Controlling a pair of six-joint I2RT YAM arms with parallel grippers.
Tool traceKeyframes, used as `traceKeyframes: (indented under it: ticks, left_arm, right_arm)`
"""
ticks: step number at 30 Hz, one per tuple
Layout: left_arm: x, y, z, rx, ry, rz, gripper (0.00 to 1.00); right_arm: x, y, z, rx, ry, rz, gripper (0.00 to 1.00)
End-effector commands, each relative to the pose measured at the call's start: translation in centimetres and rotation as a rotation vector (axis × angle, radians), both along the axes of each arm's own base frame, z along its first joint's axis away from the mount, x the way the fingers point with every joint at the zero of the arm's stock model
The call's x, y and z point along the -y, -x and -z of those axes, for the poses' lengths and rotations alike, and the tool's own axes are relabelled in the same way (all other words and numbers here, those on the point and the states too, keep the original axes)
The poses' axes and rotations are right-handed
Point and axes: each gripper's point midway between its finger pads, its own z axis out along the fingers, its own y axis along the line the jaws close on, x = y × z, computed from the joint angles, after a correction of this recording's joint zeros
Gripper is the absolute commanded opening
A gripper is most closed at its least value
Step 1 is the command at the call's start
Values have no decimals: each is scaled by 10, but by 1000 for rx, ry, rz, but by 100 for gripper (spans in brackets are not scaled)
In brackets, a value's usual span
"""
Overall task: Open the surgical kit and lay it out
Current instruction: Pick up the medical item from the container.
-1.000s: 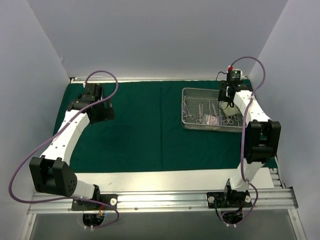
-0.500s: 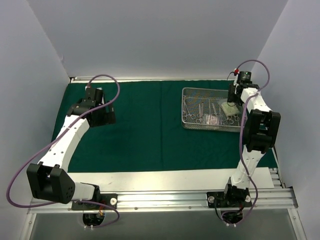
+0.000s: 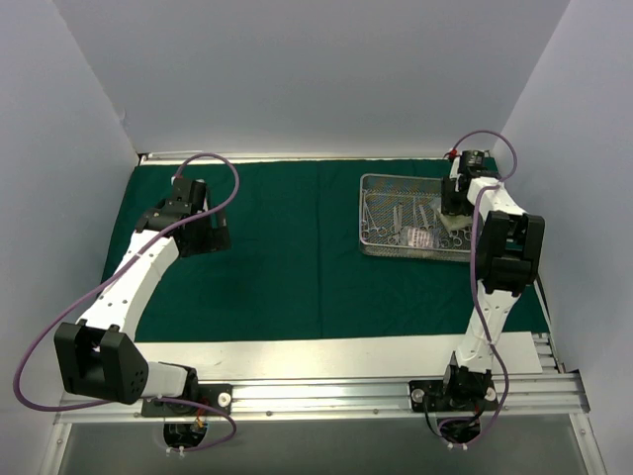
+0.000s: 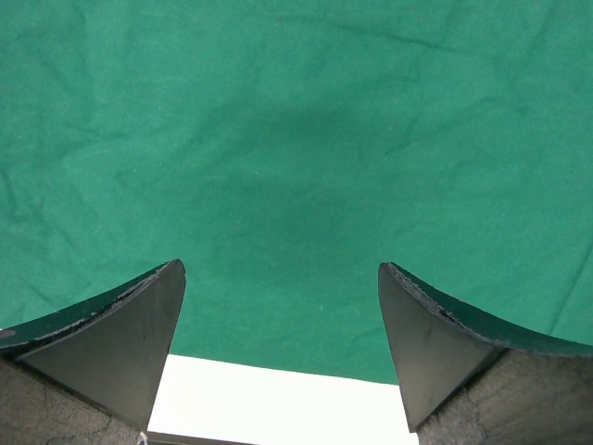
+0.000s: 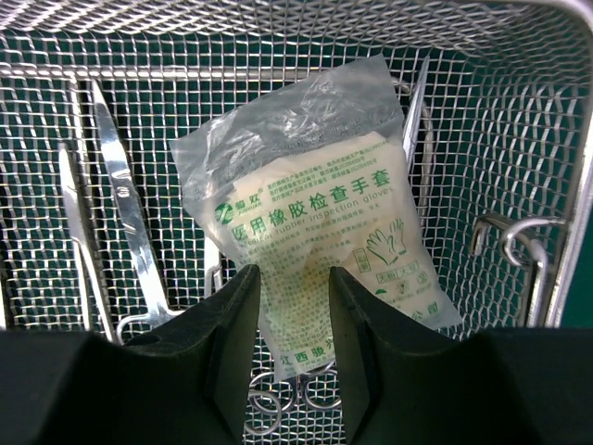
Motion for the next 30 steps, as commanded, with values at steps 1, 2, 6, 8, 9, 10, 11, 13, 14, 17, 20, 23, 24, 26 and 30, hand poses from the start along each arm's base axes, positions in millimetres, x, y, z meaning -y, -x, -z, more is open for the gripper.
traceKeyframes:
  ticks: [1, 2, 6, 8, 9, 10, 11, 13, 14, 17, 20, 23, 24, 26, 30]
  left_arm:
    - [3, -2, -8, 42, 14, 11, 94]
    - [3, -2, -7, 44, 15, 10, 94]
    - [2, 0, -4, 39, 10, 5, 94]
    - [1, 0, -3, 37, 9, 7, 94]
    - [2, 0, -3, 35, 10, 7, 94]
    - [2, 1, -2, 34, 10, 6, 94]
    - [2, 1, -1, 32, 12, 6, 94]
    - [2, 1, -1, 32, 12, 8, 94]
    - [2, 1, 0, 30, 11, 9, 94]
    - [2, 1, 0, 31, 9, 7, 94]
    - [2, 0, 2, 31, 9, 7, 94]
    - [2, 0, 3, 26, 6, 10, 94]
    - [0, 1, 4, 24, 3, 7, 94]
    - [1, 1, 4, 25, 4, 7, 94]
    - [1, -1, 4, 26, 2, 9, 94]
  right_arm:
    - [0, 8, 7, -54, 45, -16, 33]
    - [0, 9, 9, -58, 51, -15, 33]
    - [-1, 12, 16, -76, 70, -22, 32]
    - [-4, 12, 15, -80, 73, -35, 33]
    - [-8, 11, 14, -77, 75, -45, 33]
    - [-9, 10, 13, -75, 77, -50, 33]
    - [-10, 11, 13, -81, 77, -52, 33]
    - [-12, 11, 11, -85, 71, -60, 36]
    - [-12, 11, 11, -85, 70, -59, 39]
    - [-13, 10, 11, -87, 73, -61, 45]
    - [-9, 13, 17, -112, 112, -47, 44]
    - [-7, 13, 14, -108, 132, -35, 30]
    - [-7, 11, 11, -98, 134, -31, 20]
    - [-7, 9, 2, -74, 136, -25, 13]
    - [-7, 3, -21, -24, 136, -4, 2]
